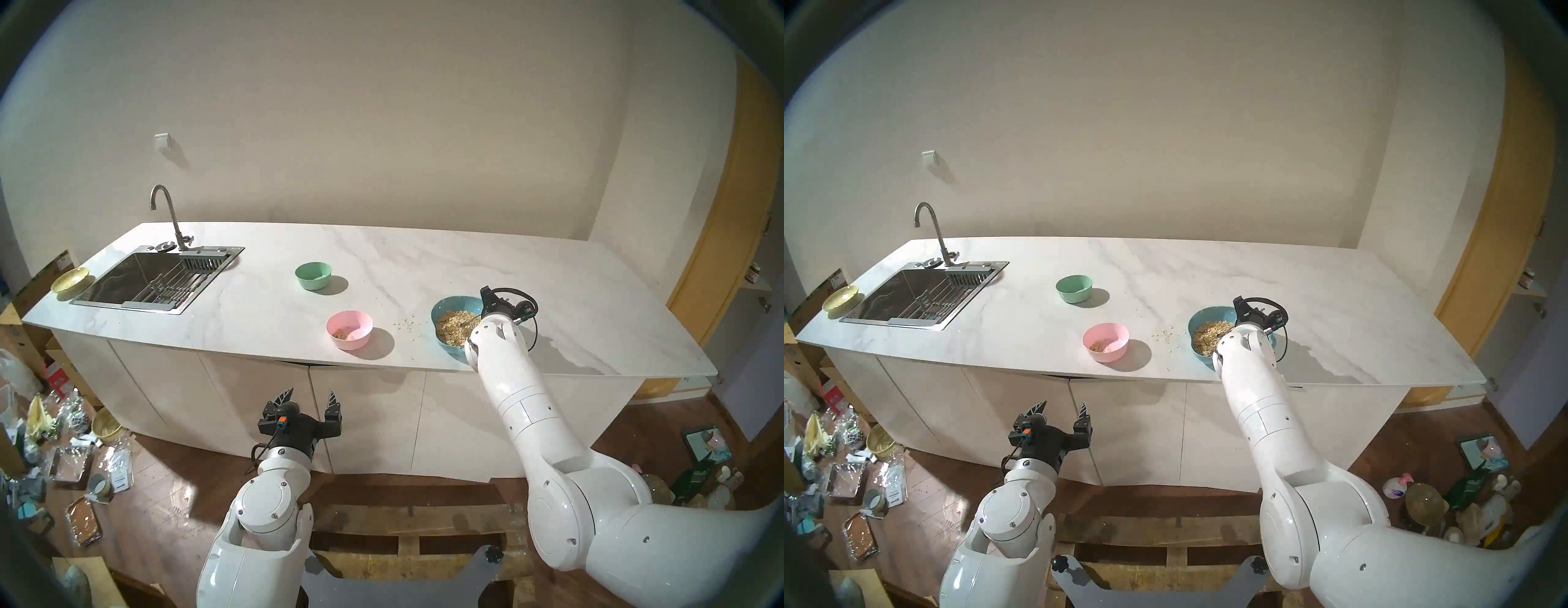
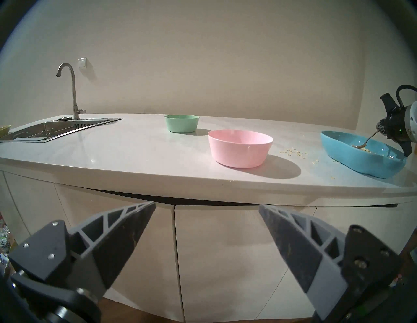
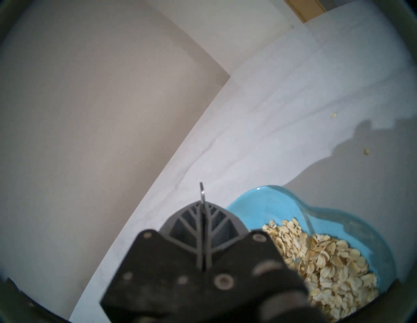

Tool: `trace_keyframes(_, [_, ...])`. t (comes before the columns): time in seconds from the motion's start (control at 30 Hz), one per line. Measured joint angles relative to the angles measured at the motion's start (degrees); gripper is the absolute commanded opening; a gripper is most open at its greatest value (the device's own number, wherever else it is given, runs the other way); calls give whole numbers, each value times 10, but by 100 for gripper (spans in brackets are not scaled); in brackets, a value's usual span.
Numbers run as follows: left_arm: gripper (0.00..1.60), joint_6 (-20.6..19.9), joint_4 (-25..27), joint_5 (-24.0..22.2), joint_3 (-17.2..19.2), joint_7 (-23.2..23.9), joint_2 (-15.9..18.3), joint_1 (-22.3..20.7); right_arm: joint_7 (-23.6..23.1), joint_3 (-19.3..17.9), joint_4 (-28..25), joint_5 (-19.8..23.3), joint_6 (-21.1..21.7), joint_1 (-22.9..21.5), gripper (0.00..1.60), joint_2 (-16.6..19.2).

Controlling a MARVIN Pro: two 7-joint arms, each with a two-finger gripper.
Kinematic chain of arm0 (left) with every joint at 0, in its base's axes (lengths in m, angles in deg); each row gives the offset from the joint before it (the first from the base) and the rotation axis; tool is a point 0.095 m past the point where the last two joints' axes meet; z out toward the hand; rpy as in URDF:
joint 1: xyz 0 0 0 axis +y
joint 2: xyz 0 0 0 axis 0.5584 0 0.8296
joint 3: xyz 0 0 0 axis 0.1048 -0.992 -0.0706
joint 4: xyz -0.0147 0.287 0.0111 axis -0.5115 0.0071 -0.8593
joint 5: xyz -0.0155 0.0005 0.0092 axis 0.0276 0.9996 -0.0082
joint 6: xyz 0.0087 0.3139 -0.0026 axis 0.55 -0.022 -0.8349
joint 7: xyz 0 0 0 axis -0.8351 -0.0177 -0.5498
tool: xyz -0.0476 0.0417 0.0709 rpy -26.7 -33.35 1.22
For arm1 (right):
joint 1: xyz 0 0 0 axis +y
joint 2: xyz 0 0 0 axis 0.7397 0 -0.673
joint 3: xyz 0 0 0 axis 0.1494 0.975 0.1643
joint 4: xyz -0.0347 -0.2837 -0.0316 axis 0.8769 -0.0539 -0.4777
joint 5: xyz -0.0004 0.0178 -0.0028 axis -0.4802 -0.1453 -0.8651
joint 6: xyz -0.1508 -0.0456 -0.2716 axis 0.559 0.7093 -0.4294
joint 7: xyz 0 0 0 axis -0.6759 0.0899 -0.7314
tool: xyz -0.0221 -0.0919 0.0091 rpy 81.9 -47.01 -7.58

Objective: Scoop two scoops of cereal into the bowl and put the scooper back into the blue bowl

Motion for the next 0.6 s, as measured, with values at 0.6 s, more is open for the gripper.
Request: trace_keyframes(0.6, [160,0,0,0,0,0,0,0,-39,54,80,-34,-12,-73,0,32])
